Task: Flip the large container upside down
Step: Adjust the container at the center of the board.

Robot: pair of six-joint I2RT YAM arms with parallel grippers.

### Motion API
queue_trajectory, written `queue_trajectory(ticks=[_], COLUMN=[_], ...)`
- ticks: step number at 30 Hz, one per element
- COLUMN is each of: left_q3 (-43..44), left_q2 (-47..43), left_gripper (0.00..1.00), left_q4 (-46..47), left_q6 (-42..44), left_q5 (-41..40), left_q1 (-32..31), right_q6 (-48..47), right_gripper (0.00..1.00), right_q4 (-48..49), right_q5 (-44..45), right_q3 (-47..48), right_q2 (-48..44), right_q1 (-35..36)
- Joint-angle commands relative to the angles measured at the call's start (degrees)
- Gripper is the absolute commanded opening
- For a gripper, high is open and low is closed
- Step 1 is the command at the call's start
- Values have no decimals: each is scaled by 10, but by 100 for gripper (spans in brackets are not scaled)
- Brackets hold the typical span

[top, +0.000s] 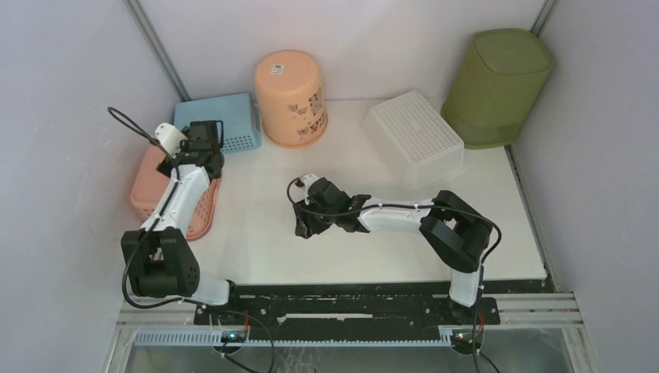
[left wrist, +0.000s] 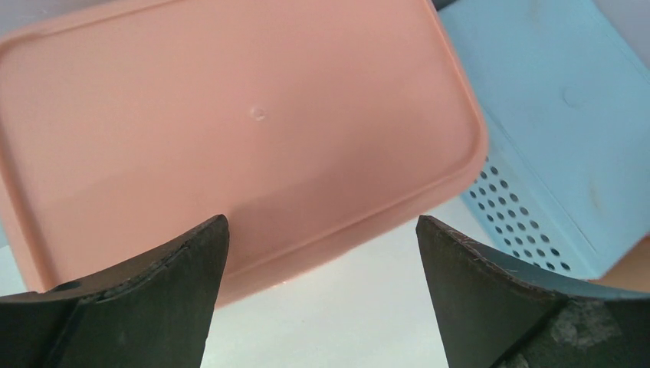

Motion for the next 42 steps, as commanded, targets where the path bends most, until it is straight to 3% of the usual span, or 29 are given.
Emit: queue_trajectory(ticks=[1,4,9,25,32,36,38,42], left_q3=[-60,-57,-75,-81,-79,-27,-8,60], left_q2=[41,48,33,0,-49,-100,-133,-168], left_gripper=[96,96,96,96,92,92,92,96], left_q4=[-39,-36,3,38,114,78,56,-31], left_q6=[-79,-84,-88,-68,-5,62,104,171], left_q5=[96,92,147,188,342,362,339,197], left_q1=[-55,-95,-110,-94,-105,-120,-119,-82], right_q6=[14,21,24,31,47,53,55,59], right_gripper=[58,59,59,60,61,61,61,61], right_q4=[25,24,22,27,28,25,24,29], right_q5=[14,16,19,14,2,-7,-7,-14], right_q3=[-18,-33,-55,-57,-57,-53,-52,-52], right_q2=[-46,-62,-92,-88,-91,-93,-94,-91], right_q1=[-13,-24,-38,-41,-61,-65,-62,-55])
